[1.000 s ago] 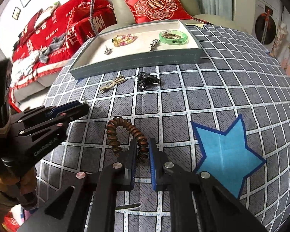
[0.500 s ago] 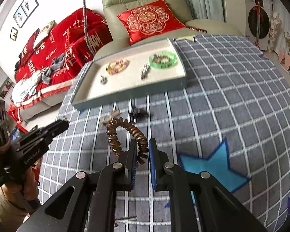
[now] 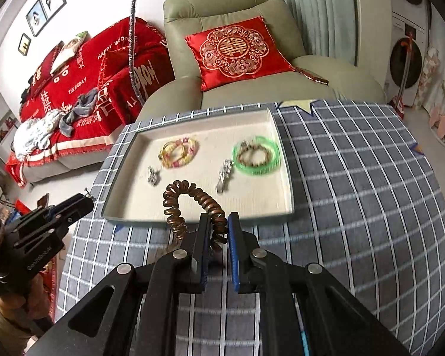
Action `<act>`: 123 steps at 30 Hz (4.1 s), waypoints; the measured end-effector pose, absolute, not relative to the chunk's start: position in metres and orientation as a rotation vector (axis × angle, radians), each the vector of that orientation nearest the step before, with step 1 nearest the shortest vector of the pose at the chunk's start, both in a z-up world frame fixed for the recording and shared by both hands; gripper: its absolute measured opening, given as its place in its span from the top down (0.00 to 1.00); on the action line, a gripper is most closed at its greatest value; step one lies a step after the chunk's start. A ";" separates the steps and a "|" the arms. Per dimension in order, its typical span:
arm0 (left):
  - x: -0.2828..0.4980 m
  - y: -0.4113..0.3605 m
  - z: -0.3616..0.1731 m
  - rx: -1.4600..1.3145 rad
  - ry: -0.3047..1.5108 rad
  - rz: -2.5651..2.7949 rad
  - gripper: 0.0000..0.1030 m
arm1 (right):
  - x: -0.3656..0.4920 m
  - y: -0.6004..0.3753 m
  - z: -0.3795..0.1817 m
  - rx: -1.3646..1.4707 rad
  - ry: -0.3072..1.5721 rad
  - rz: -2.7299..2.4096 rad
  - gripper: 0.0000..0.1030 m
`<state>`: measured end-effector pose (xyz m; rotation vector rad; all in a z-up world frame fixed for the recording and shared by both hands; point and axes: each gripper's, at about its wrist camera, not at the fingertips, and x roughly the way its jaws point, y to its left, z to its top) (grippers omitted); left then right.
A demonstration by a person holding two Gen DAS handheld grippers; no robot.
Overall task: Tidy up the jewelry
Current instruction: 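Carry the brooch and coil hair tie into the tray and open both tools, then withdraw both open tools from the tray toward the remaining clips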
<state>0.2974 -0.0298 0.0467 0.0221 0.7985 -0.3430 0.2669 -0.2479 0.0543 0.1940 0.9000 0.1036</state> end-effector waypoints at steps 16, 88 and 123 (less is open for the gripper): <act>0.375 -0.049 0.006 0.017 0.864 -0.244 0.69 | 0.357 -0.237 0.019 0.175 0.949 0.069 0.87; 0.368 -0.058 -0.005 0.089 0.768 -0.128 0.00 | 0.316 -0.267 0.009 0.329 0.886 0.055 0.29; 0.284 -0.030 0.002 0.089 0.808 -0.201 0.00 | 0.259 -0.262 0.004 0.329 0.931 0.085 0.00</act>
